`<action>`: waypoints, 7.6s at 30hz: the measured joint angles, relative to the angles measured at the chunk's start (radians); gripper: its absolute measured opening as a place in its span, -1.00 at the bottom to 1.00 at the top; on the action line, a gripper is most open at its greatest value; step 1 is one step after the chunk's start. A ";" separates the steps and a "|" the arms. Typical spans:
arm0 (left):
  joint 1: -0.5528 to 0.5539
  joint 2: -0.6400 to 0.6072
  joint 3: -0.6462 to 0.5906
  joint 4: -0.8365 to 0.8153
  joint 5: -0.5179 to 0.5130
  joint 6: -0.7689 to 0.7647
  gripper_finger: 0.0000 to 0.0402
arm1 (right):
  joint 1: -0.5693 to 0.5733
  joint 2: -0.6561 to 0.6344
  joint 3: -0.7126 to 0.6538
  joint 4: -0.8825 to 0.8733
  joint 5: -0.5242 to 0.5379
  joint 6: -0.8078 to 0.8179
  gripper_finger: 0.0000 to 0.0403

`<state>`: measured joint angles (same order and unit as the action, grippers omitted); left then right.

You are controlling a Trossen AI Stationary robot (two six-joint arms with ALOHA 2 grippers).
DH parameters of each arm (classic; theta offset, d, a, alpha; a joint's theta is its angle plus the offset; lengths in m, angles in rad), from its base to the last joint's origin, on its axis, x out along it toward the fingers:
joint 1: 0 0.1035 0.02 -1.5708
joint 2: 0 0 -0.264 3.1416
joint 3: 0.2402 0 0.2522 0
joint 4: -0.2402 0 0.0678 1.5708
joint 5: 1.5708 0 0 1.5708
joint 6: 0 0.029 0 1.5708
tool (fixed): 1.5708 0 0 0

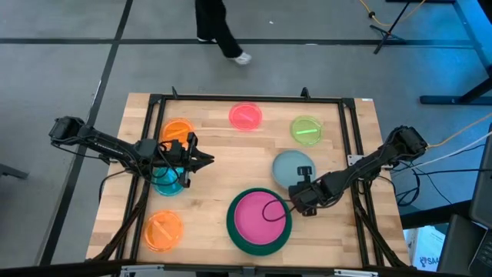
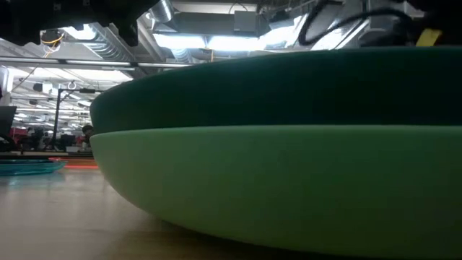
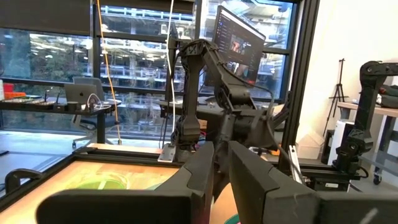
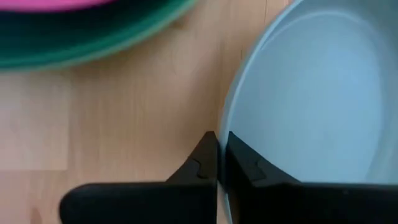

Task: Stack plastic plates
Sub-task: Stack the light blue plate on top of the pink plate, then stack the green transparent plate on top of the light blue plate

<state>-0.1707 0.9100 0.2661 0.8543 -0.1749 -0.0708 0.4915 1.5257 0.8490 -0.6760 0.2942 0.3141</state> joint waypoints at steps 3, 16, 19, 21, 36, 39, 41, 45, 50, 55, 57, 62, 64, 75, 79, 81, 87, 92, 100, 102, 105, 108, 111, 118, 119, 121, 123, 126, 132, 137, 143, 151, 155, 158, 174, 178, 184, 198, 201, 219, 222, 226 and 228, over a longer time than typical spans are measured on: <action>0.000 0.000 0.000 0.000 0.000 0.000 -0.79 | 0.008 0.000 0.027 0.002 0.011 -0.030 -0.99; 0.000 0.000 0.000 0.000 0.000 0.000 -0.79 | 0.135 -0.001 0.121 0.169 0.044 -0.194 -1.00; 0.000 0.000 0.000 0.000 0.000 0.000 -0.79 | 0.159 -0.001 0.134 0.240 0.029 -0.248 -1.00; 0.000 0.000 0.000 0.000 0.000 0.000 -0.79 | 0.170 -0.002 0.134 0.298 -0.006 -0.276 -1.00; 0.000 0.000 0.000 0.000 0.000 0.000 -0.79 | 0.177 0.036 0.134 0.488 -0.237 -0.297 -1.00; 0.000 0.000 0.000 0.000 0.000 0.000 -0.79 | 0.177 0.059 0.134 0.500 -0.243 -0.297 -1.00; 0.000 0.000 0.000 0.000 0.000 0.000 -0.79 | 0.175 0.068 0.134 0.500 -0.243 -0.297 -1.00; 0.000 0.000 0.000 0.000 0.000 0.000 -0.79 | 0.175 0.077 0.134 0.500 -0.243 -0.295 -1.00; 0.000 0.000 0.000 0.000 0.000 0.000 -0.79 | 0.176 0.077 0.134 0.503 -0.172 -0.293 -1.00; 0.000 0.000 0.000 0.000 0.000 0.000 -0.79 | 0.166 0.077 0.134 0.501 -0.129 -0.266 -0.95; 0.000 0.000 0.000 0.000 0.000 0.000 -0.79 | 0.166 0.077 0.134 0.497 -0.129 -0.260 -0.87; 0.000 0.000 0.000 0.000 0.000 0.000 -0.79 | 0.168 0.077 0.134 0.496 -0.129 -0.255 -0.61; 0.000 0.000 0.000 0.000 0.000 0.000 -0.79 | 0.168 0.077 0.134 0.497 -0.129 -0.255 -0.52; 0.000 0.000 0.000 0.000 0.000 0.000 -0.79 | 0.169 -0.024 0.134 0.394 -0.130 -0.213 -0.31; 0.000 0.000 0.000 0.000 0.000 0.000 -0.79 | 0.169 -0.077 0.134 0.322 -0.128 -0.209 -0.31; 0.000 0.000 0.000 0.000 0.000 -0.003 -0.79 | 0.169 -0.095 0.134 0.283 -0.114 -0.209 -0.31; 0.000 0.000 0.000 0.000 0.000 -0.024 -0.79 | 0.169 -0.098 0.134 0.176 0.032 -0.213 -0.31; 0.000 0.000 0.000 0.000 0.000 -0.031 -0.79 | 0.167 -0.098 0.134 0.091 0.155 -0.190 -0.31; 0.000 0.012 0.000 0.005 0.009 -0.033 -0.79 | 0.079 -0.127 0.060 0.046 0.185 -0.169 -0.31; 0.000 0.018 0.000 0.010 0.010 -0.032 -0.79 | 0.037 -0.154 0.015 0.049 0.185 -0.163 -0.31; 0.000 0.030 0.001 0.012 0.010 -0.032 -0.79 | -0.033 -0.210 -0.050 0.052 0.185 -0.156 -0.31; 0.000 0.039 0.001 0.018 0.002 -0.032 -0.79 | -0.104 -0.272 -0.109 0.062 0.185 -0.143 -0.31; 0.000 0.039 0.001 0.022 0.000 -0.032 -0.79 | -0.168 -0.326 -0.157 0.075 0.185 -0.144 -0.31; 0.000 0.039 0.001 0.023 -0.013 -0.028 -0.79 | -0.287 -0.377 -0.227 0.070 0.283 -0.165 -0.31; 0.000 0.039 0.001 0.023 -0.018 -0.026 -0.79 | -0.297 -0.378 -0.236 0.069 0.282 -0.166 -0.31; 0.000 0.039 0.001 0.023 -0.023 -0.024 -0.79 | -0.317 -0.377 -0.259 0.076 0.282 -0.166 -0.31; 0.000 0.039 0.001 0.023 -0.023 -0.024 -0.79 | -0.338 -0.377 -0.284 0.089 0.285 -0.166 -0.31; 0.002 0.039 0.001 0.023 -0.026 -0.024 -0.79 | -0.373 -0.377 -0.321 0.103 0.290 -0.166 -0.31; 0.010 0.039 0.001 0.022 -0.026 -0.024 -0.79 | -0.474 -0.377 -0.353 0.183 0.266 -0.190 -0.31; 0.009 0.039 0.001 0.021 -0.026 -0.024 -0.79 | -0.600 -0.377 -0.369 0.265 0.139 -0.250 -0.31; 0.009 0.039 0.001 0.018 -0.026 -0.023 -0.79 | -0.715 -0.362 -0.371 0.335 0.061 -0.323 -0.31; 0.010 0.039 0.000 0.018 -0.026 -0.023 -0.79 | -0.801 -0.226 -0.371 0.435 0.009 -0.397 -0.31; 0.010 0.039 0.000 0.017 -0.026 -0.022 -0.79 | -0.829 -0.155 -0.371 0.487 0.045 -0.402 -0.31; 0.010 0.039 0.000 0.015 -0.026 -0.021 -0.79 | -0.850 -0.114 -0.370 0.524 0.049 -0.410 -0.31; 0.010 0.039 0.000 0.014 -0.026 -0.021 -0.79 | -0.858 -0.087 -0.370 0.579 0.026 -0.475 -0.96; 0.010 0.039 0.000 0.014 -0.026 -0.021 -0.79 | -0.858 -0.087 -0.370 0.583 0.023 -0.474 -0.94; 0.010 0.039 0.000 0.014 -0.030 -0.021 -0.79 | -0.788 -0.087 -0.370 0.601 0.046 -0.478 -0.98; 0.010 0.039 0.000 0.013 -0.050 -0.022 -0.79 | -0.493 -0.087 -0.251 0.586 0.055 -0.476 -1.00; 0.010 0.039 0.000 0.013 -0.050 -0.022 -0.79 | -0.410 -0.087 -0.203 0.563 0.059 -0.474 -1.00; 0.010 0.039 0.000 0.014 -0.048 -0.027 -0.79 | 0.001 -0.088 -0.094 0.700 0.015 -0.468 -1.00; 0.010 0.039 0.000 0.014 -0.048 -0.027 -0.79 | 0.040 -0.088 -0.094 0.751 -0.034 -0.472 -1.00; 0.010 0.039 0.000 0.014 -0.048 -0.027 -0.79 | 0.078 -0.081 -0.094 0.772 -0.082 -0.462 -1.00; 0.010 0.039 0.000 0.014 -0.048 -0.027 -0.79 | 0.094 -0.068 -0.094 0.797 -0.118 -0.444 -1.00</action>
<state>-0.1612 0.9492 0.2661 0.8684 -0.2234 -0.0975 0.5851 1.4577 0.7551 0.1212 0.1759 -0.1301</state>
